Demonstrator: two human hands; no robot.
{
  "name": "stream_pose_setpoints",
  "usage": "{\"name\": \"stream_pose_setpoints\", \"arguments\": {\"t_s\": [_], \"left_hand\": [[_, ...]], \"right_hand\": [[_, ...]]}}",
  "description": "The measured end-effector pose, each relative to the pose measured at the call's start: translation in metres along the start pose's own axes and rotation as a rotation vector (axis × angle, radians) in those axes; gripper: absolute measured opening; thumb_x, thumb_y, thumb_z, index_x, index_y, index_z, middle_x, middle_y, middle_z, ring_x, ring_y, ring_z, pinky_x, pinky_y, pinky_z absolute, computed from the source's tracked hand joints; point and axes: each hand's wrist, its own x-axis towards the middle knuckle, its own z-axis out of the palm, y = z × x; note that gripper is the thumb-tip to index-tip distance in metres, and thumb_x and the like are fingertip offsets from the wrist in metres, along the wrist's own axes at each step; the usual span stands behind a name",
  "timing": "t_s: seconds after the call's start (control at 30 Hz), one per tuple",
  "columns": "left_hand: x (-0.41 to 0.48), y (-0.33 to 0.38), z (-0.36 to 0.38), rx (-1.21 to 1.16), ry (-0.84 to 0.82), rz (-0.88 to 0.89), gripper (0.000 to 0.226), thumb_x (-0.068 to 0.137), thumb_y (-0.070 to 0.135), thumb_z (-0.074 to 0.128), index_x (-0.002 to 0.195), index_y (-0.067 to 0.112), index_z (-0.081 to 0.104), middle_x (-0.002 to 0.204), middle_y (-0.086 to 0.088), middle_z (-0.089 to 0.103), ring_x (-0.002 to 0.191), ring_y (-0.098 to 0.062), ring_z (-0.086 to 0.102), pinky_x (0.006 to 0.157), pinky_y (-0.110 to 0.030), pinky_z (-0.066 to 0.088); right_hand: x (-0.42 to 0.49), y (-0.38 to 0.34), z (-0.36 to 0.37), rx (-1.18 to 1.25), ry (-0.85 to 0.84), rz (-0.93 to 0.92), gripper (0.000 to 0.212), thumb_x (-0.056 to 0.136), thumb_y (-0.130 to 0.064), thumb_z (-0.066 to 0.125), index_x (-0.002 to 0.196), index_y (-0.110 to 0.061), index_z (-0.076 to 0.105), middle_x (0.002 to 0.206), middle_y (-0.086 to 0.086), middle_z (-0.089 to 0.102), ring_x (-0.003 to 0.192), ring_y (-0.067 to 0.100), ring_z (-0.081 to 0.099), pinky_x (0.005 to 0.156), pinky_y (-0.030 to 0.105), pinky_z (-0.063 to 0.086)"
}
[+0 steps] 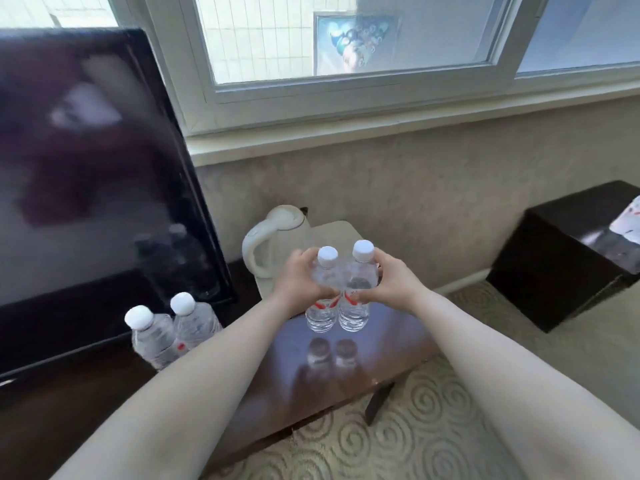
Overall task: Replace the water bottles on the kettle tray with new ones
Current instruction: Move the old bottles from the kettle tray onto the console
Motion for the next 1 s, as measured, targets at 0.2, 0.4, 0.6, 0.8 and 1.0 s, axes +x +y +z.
{"name": "stream_pose_setpoints", "arguments": {"t_s": [0.2,0.4,0.6,0.8,1.0], "left_hand": [[-0.075,-0.023,-0.015,0.002,0.02,-0.085,0.069,0.061,0.024,0.088,0.124,0.023,0.06,0.111,-0.004,0.055,0.106,-0.022,0.058,0.092,-0.032,0.049],[-0.16,-0.036,-0.041,0.001,0.111,-0.139,0.064,0.063,0.024,0.087,0.119,0.027,0.057,0.109,-0.006,0.054,0.102,-0.022,0.058,0.087,-0.033,0.049],[-0.244,-0.06,-0.08,-0.051,0.149,-0.247,0.067,0.062,0.022,0.087,0.123,0.022,0.059,0.12,-0.008,0.06,0.113,-0.025,0.058,0.1,-0.045,0.049],[-0.296,-0.095,-0.131,-0.013,0.273,-0.338,0.054,0.061,0.02,0.089,0.106,0.026,0.059,0.109,-0.011,0.059,0.098,-0.02,0.056,0.074,-0.023,0.042],[-0.311,-0.146,-0.193,-0.011,0.348,-0.386,0.05,0.062,0.017,0.088,0.102,0.023,0.059,0.103,-0.004,0.058,0.087,-0.01,0.054,0.067,-0.017,0.039]], "right_hand": [[-0.05,-0.015,0.044,-0.035,-0.061,-0.058,0.071,0.058,-0.031,0.087,0.121,-0.04,0.055,0.107,-0.014,0.07,0.101,0.011,0.064,0.092,0.037,0.053],[-0.105,-0.043,0.09,0.035,-0.111,-0.114,0.062,0.059,-0.029,0.088,0.108,-0.048,0.056,0.101,-0.018,0.069,0.088,-0.004,0.06,0.078,0.022,0.047],[-0.143,-0.076,0.151,0.019,-0.216,-0.2,0.066,0.064,-0.023,0.088,0.122,-0.031,0.057,0.109,-0.006,0.068,0.099,0.014,0.06,0.081,0.025,0.049],[-0.147,-0.126,0.214,-0.015,-0.296,-0.293,0.076,0.064,-0.029,0.086,0.132,-0.031,0.052,0.119,-0.006,0.067,0.11,0.02,0.062,0.094,0.046,0.052],[-0.12,-0.18,0.283,-0.022,-0.344,-0.377,0.077,0.067,-0.026,0.087,0.134,-0.027,0.049,0.127,-0.005,0.063,0.119,0.018,0.057,0.096,0.037,0.049]]}}
